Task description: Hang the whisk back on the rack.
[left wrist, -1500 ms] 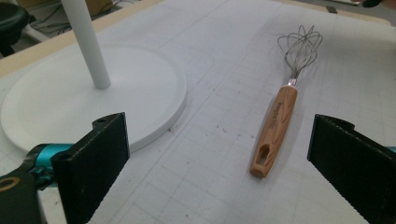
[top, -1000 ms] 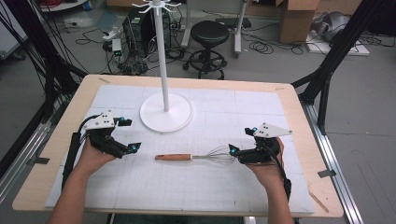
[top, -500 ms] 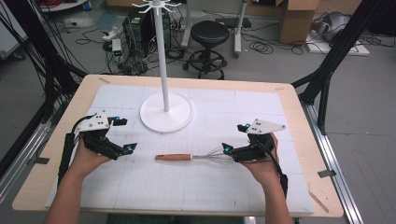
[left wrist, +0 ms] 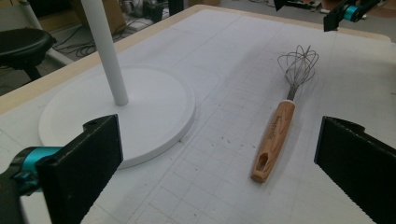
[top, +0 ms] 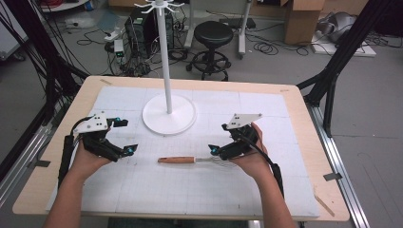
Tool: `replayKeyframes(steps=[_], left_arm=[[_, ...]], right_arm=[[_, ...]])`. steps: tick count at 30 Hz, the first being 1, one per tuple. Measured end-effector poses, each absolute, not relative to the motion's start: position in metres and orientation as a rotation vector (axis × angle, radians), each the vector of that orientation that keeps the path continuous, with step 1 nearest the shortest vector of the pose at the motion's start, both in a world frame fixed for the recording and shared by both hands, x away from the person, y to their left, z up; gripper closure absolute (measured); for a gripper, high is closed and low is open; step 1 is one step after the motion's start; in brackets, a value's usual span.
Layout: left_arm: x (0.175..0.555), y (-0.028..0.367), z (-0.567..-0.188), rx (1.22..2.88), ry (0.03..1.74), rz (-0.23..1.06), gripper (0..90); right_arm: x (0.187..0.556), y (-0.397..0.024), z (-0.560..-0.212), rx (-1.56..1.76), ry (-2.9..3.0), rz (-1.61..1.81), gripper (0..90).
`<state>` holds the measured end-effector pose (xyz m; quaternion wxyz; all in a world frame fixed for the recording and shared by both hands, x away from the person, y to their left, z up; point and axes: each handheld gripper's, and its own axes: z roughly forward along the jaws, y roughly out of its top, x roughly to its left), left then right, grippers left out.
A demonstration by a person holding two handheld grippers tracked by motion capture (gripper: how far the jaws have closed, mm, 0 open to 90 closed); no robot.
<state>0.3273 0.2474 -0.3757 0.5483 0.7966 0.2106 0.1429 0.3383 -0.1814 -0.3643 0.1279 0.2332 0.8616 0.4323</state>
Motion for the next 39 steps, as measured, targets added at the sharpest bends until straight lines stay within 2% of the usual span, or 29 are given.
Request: replayKeyframes(steps=[15, 25, 27, 35, 39], left_arm=[[0.328, 0.248, -0.377, 1.892, 0.5, 0.341, 1.7], [0.329, 0.248, -0.378, 1.892, 0.502, 0.345, 1.7], [0.329, 0.248, -0.378, 1.892, 0.5, 0.347, 1.7], [0.33, 0.248, -0.378, 1.895, 0.499, 0.348, 1.7], [0.33, 0.248, -0.378, 1.895, 0.501, 0.347, 1.7]], right_arm=[[0.352, -0.122, -0.378, 0.53, 2.715, 1.101, 9.3], [0.353, -0.098, -0.394, 0.464, 2.825, 0.977, 9.6], [0.352, -0.094, -0.396, 0.445, 2.86, 0.959, 15.0], [0.353, -0.082, -0.402, 0.421, 2.9, 0.874, 16.1], [0.353, -0.08, -0.403, 0.421, 2.93, 0.839, 21.2]])
